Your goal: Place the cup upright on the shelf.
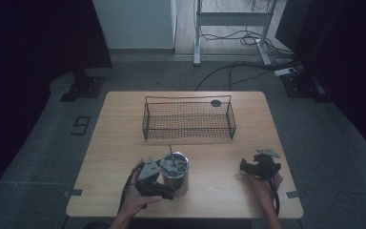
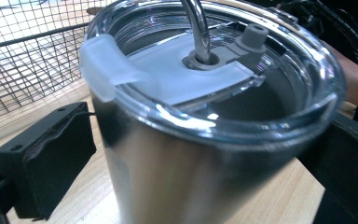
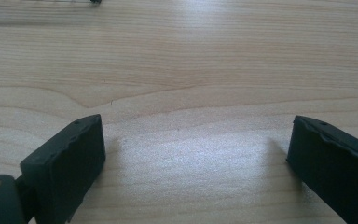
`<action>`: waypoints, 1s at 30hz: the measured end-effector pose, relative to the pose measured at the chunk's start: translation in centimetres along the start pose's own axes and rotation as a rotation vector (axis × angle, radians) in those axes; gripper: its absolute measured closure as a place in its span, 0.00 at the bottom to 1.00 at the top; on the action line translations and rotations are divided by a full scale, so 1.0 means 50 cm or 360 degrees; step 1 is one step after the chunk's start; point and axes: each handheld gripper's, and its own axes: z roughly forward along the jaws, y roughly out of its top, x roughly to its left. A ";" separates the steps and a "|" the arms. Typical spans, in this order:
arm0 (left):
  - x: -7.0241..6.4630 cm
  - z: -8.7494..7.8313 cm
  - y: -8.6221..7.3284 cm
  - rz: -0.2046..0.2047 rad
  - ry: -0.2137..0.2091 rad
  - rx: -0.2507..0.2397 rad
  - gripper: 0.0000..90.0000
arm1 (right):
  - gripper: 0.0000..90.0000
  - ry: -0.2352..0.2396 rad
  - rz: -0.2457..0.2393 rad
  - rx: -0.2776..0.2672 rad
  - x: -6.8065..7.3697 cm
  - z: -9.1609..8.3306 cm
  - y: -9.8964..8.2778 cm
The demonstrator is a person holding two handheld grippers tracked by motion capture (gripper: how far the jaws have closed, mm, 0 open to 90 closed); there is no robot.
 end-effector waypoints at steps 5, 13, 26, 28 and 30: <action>-0.003 0.022 0.001 0.0023 0.0024 0.0029 0.00 | 0.05 0.0000 0.0000 -0.0001 0.000 0.000 0.000; -0.004 0.049 -0.002 0.0040 0.0050 0.0071 0.01 | 0.05 0.0000 -0.0003 0.0000 0.000 0.000 0.000; 0.001 0.053 -0.005 0.0064 0.0024 0.0068 0.02 | 0.05 0.0002 -0.0003 -0.0002 0.000 0.000 0.000; 0.001 0.053 -0.005 0.0065 0.0020 0.0068 0.02 | 0.05 0.0002 -0.0003 -0.0002 0.000 0.000 0.000; 0.001 0.052 -0.005 0.0069 0.0023 0.0068 0.02 | 0.05 0.0002 -0.0004 -0.0003 0.000 0.000 0.000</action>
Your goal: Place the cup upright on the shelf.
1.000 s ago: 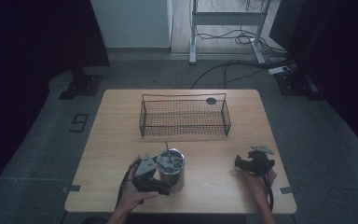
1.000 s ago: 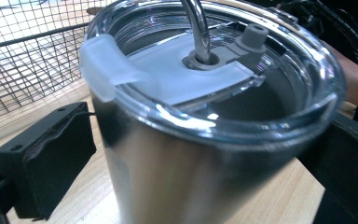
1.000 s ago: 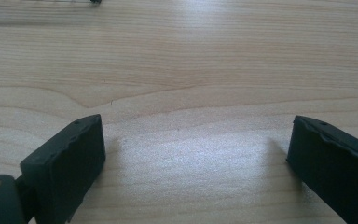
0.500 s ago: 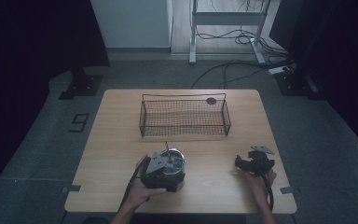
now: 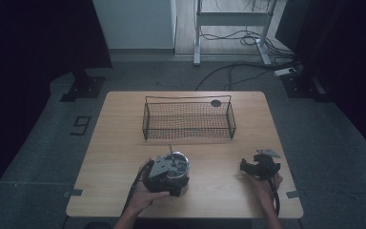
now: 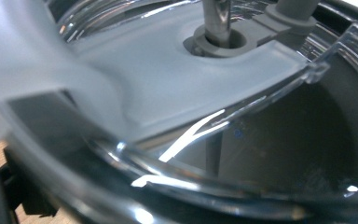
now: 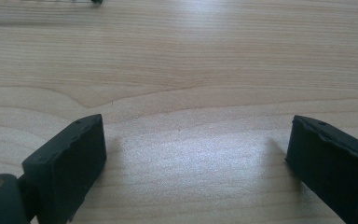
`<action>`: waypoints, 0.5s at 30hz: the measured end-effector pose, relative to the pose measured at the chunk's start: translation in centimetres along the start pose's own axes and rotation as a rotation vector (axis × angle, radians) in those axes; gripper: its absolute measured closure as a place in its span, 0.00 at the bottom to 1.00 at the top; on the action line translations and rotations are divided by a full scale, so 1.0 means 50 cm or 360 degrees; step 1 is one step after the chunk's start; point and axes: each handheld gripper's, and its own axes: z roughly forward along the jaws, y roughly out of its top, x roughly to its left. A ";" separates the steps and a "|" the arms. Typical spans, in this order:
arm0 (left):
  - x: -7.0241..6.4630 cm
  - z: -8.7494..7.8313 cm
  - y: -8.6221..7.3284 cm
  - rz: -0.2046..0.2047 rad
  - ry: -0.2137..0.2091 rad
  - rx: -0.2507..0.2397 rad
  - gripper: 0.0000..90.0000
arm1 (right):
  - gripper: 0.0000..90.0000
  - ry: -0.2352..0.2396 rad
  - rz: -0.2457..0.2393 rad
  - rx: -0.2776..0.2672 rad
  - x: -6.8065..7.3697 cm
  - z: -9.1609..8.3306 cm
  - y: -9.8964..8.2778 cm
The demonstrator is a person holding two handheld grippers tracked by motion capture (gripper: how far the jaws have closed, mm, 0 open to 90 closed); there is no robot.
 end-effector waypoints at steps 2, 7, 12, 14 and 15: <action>-0.001 0.000 0.000 0.0005 0.0006 -0.0003 0.03 | 0.05 0.0000 0.0000 0.0000 0.000 0.000 0.000; -0.003 -0.001 -0.002 0.0020 0.0020 -0.0020 0.03 | 0.05 0.0001 -0.0001 -0.0001 0.000 0.000 0.000; -0.005 -0.003 -0.003 0.0032 0.0023 -0.0031 0.04 | 0.06 0.0003 -0.0001 -0.0001 0.000 0.000 0.000; -0.009 -0.005 -0.002 0.0059 0.0014 -0.0025 0.04 | 0.06 0.0003 -0.0001 -0.0001 0.000 0.000 0.000; -0.009 -0.005 -0.002 0.0059 0.0014 -0.0025 0.04 | 0.06 0.0003 -0.0001 -0.0001 0.000 0.000 0.000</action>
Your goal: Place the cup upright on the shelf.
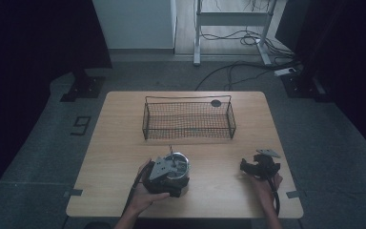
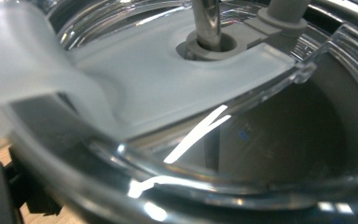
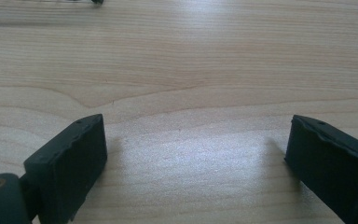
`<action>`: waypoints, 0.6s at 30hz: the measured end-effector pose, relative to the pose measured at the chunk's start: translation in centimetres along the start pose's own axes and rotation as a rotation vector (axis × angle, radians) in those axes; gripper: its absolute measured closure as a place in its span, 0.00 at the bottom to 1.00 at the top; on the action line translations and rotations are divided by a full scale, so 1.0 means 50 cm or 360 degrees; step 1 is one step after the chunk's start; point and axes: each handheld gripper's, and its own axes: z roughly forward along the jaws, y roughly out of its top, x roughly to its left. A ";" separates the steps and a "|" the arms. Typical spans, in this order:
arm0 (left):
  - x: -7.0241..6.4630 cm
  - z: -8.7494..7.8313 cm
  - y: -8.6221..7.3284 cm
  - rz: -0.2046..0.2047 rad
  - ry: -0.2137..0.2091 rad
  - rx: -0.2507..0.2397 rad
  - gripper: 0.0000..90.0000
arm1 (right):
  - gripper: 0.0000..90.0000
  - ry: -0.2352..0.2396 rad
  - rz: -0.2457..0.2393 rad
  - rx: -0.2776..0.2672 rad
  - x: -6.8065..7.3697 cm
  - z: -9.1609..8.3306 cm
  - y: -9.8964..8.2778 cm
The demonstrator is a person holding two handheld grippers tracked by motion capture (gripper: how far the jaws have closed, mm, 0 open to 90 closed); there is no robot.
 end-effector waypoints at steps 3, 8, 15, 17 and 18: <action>-0.004 -0.009 0.006 0.0017 -0.0014 -0.0020 0.04 | 0.06 -0.0001 -0.0001 0.0000 0.000 0.000 0.000; 0.002 -0.021 0.013 -0.0019 -0.0013 -0.0047 0.04 | 0.06 -0.0001 0.0000 0.0001 0.000 0.000 0.000; 0.009 -0.032 0.017 -0.0039 0.0054 -0.0055 0.04 | 0.06 -0.0001 0.0005 -0.0001 0.000 0.000 0.000; 0.012 -0.038 0.022 -0.0059 0.0076 -0.0067 0.04 | 0.06 -0.0001 0.0005 -0.0001 0.000 -0.001 -0.001; 0.012 -0.038 0.022 -0.0059 0.0076 -0.0067 0.04 | 0.06 -0.0001 0.0005 -0.0001 0.000 -0.001 -0.001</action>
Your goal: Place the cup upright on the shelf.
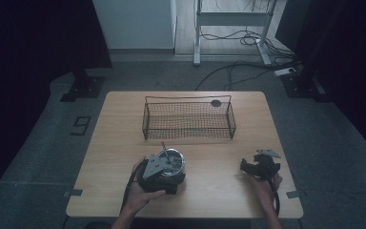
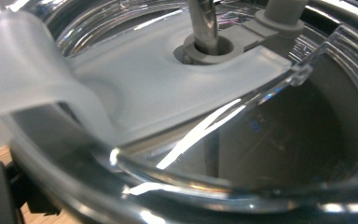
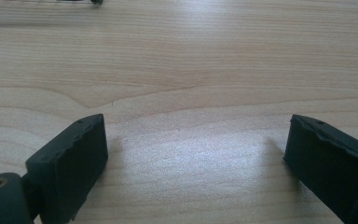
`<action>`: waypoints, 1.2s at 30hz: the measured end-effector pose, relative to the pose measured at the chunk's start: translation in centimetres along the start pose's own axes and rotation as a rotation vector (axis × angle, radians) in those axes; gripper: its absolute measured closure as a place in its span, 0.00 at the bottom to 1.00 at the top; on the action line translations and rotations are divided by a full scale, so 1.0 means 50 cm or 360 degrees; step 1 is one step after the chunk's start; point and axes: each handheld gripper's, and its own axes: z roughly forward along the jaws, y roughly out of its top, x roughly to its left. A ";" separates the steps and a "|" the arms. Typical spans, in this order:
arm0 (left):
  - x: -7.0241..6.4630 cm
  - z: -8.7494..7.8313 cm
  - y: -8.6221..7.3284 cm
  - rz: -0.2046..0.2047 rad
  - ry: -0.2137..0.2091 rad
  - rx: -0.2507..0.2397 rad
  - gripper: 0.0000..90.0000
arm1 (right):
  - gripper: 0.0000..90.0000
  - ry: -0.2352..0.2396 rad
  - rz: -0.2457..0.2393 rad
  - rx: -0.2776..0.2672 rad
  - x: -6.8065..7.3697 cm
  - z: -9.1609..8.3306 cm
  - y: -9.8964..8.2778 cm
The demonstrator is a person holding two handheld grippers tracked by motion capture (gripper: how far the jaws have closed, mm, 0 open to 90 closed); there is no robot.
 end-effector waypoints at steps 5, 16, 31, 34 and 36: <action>0.008 -0.009 0.021 -0.0027 0.0059 -0.0015 0.04 | 0.07 0.0002 -0.0004 -0.0002 0.000 0.000 0.000; 0.026 -0.006 0.060 -0.0083 0.0164 -0.0034 0.04 | 0.08 0.0015 -0.0014 -0.0005 -0.001 0.000 0.000; 0.064 -0.018 0.093 -0.0161 0.0278 -0.0087 0.04 | 0.09 0.0024 -0.0026 -0.0005 -0.002 -0.001 0.000; 0.074 -0.016 0.095 -0.0178 0.0316 -0.0082 0.04 | 0.09 0.0030 -0.0033 -0.0008 -0.002 -0.001 0.000; 0.082 -0.014 0.094 -0.0195 0.0321 -0.0081 0.04 | 0.09 0.0031 -0.0028 -0.0005 -0.002 -0.001 0.001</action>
